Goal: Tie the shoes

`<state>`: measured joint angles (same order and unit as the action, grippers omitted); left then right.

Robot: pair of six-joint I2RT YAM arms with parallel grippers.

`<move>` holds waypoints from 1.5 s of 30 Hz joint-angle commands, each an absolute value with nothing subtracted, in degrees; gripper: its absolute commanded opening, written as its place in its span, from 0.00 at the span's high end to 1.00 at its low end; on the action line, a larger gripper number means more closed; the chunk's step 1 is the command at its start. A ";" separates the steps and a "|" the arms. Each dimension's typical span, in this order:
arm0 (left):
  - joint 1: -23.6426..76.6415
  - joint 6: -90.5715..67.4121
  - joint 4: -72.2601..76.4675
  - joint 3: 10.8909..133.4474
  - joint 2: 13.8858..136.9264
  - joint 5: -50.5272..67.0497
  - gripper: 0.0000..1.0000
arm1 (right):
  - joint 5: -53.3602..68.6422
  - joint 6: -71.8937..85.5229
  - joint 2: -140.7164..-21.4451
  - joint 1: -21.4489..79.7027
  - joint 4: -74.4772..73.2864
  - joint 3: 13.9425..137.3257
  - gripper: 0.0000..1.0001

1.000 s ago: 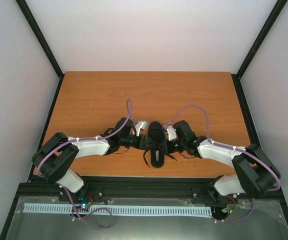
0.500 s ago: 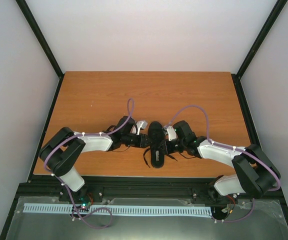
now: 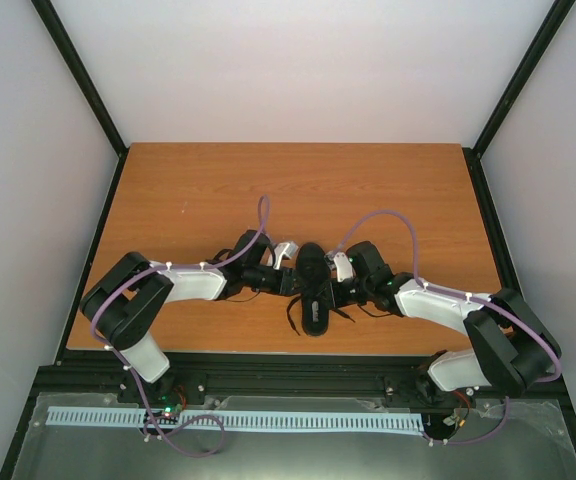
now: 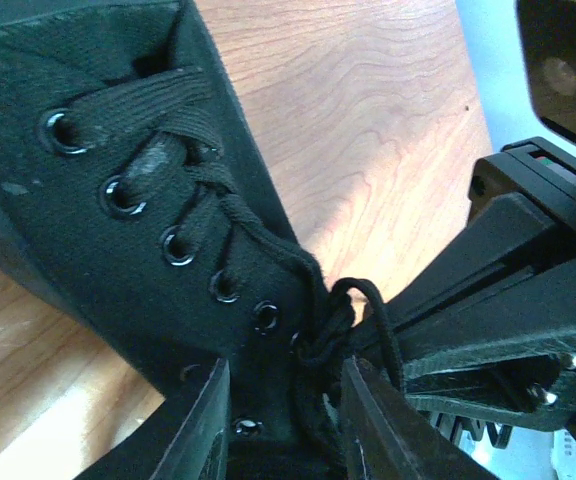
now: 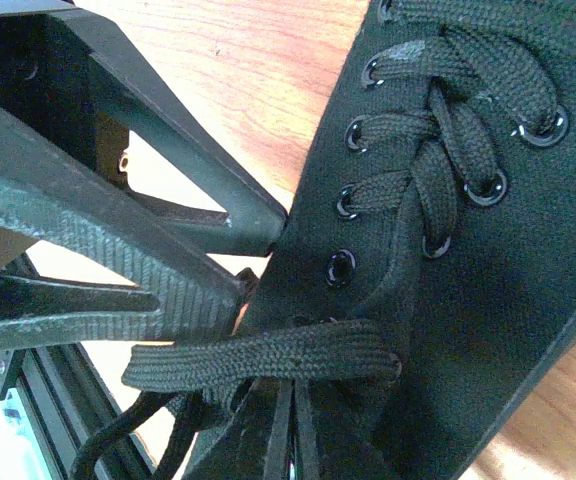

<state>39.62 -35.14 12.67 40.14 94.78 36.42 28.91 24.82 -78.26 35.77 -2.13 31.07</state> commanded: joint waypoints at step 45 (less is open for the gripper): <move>42.36 -35.28 17.64 44.12 99.02 41.39 0.98 | 26.50 24.34 -77.04 36.21 -2.21 30.59 0.97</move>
<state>41.54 -35.55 16.71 43.05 99.18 40.53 29.04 24.82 -78.26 35.77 -2.42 31.07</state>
